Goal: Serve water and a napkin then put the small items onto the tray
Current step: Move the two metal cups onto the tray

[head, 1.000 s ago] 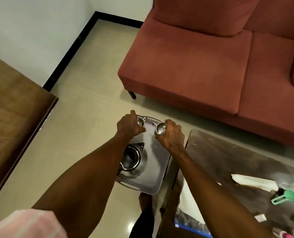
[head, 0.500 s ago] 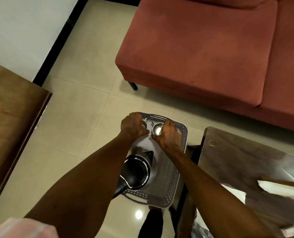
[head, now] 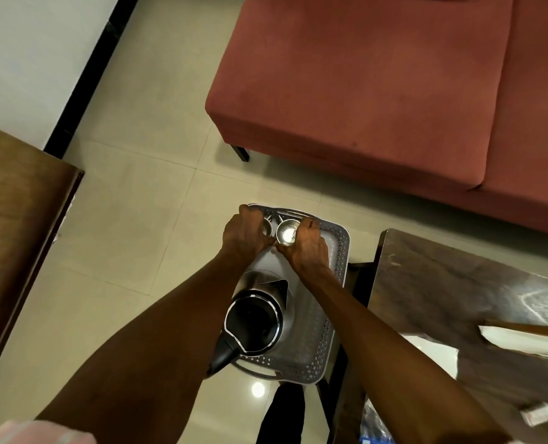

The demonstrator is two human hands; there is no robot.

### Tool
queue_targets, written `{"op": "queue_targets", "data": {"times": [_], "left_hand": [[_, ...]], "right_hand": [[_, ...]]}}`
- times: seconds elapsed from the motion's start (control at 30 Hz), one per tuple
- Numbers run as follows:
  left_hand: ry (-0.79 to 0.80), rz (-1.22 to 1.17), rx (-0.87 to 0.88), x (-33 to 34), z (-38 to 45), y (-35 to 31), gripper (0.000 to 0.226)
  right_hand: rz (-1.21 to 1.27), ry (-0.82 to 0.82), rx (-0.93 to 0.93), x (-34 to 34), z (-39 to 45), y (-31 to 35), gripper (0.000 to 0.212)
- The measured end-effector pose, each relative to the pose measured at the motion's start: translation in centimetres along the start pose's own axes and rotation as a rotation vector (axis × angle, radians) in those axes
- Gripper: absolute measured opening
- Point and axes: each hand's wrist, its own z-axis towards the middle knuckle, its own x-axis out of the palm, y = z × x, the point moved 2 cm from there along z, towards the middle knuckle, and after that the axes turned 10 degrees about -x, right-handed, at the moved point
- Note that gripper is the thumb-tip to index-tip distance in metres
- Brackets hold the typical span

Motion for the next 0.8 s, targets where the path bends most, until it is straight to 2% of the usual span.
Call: {"op": "queue_targets", "data": {"times": [0.23, 0.5, 0.67, 0.8], "left_hand": [[0.062, 0.032, 0.051, -0.2, -0.3, 0.6, 0.073], [-0.014, 0.023, 0.037, 0.5, -0.7, 0.7, 0.049], [-0.027, 0.005, -0.003, 0.5, -0.7, 0.5, 0.063], [-0.009, 0.023, 0.035, 0.4, -0.7, 0.7, 0.069]], "right_hand": [[0.035, 0.016, -0.040, 0.5, -0.3, -0.1, 0.081], [0.019, 0.013, -0.077, 0.8, -0.3, -0.5, 0.074], [0.030, 0.023, -0.087, 0.9, -0.1, -0.6, 0.077], [0.013, 0.021, -0.104, 0.7, -0.2, -0.8, 0.075]]}}
